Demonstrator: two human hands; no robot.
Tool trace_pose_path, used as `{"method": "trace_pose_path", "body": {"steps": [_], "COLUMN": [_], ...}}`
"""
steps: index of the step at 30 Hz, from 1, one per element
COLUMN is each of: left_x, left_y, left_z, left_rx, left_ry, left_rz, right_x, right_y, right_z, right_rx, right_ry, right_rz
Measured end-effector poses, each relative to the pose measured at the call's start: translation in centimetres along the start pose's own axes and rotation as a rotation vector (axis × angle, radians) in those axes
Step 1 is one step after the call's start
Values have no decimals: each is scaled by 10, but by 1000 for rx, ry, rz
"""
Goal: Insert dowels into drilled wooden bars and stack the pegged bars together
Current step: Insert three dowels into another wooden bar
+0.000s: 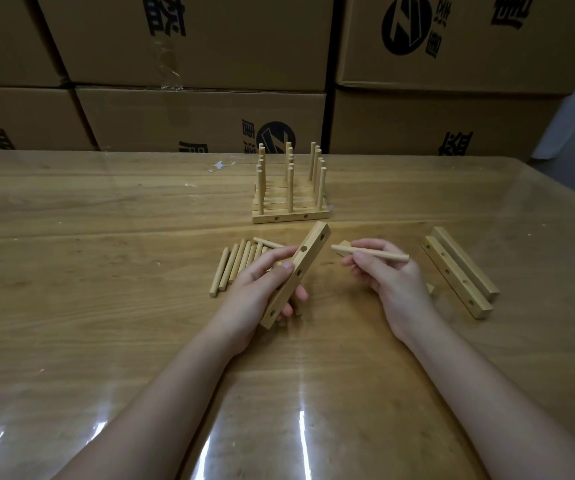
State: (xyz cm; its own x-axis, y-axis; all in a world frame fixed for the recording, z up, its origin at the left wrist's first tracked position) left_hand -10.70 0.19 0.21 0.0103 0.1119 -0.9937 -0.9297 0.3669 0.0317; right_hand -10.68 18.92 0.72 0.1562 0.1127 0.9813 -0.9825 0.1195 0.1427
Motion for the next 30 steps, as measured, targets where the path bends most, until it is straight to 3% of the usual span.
{"method": "trace_pose_path", "body": {"steps": [10,30], "left_x": [1,1], "left_y": [0,1], "left_z": [1,2], "left_rx": [39,30], "left_ry": [46,129], "left_rz": [-2,14], "right_x": [5,8], "right_y": [-3,-6], "right_z": [4,15], "right_rx": [52,97], "right_ry": [43,-159], "right_rz": [-7,-93]}}
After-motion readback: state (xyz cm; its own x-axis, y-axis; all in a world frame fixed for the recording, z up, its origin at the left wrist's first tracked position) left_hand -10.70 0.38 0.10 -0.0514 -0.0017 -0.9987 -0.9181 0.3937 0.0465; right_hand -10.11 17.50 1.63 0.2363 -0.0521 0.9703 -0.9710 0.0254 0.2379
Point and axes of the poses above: each hand's wrist, its own y-axis towards the middle knuckle, its own z-axis out of the palm, x = y × z, the point moved 8 cm from there along y, towards the middle knuckle, and after that the axes turned 2 degrees about x, right-handed, at the moved point
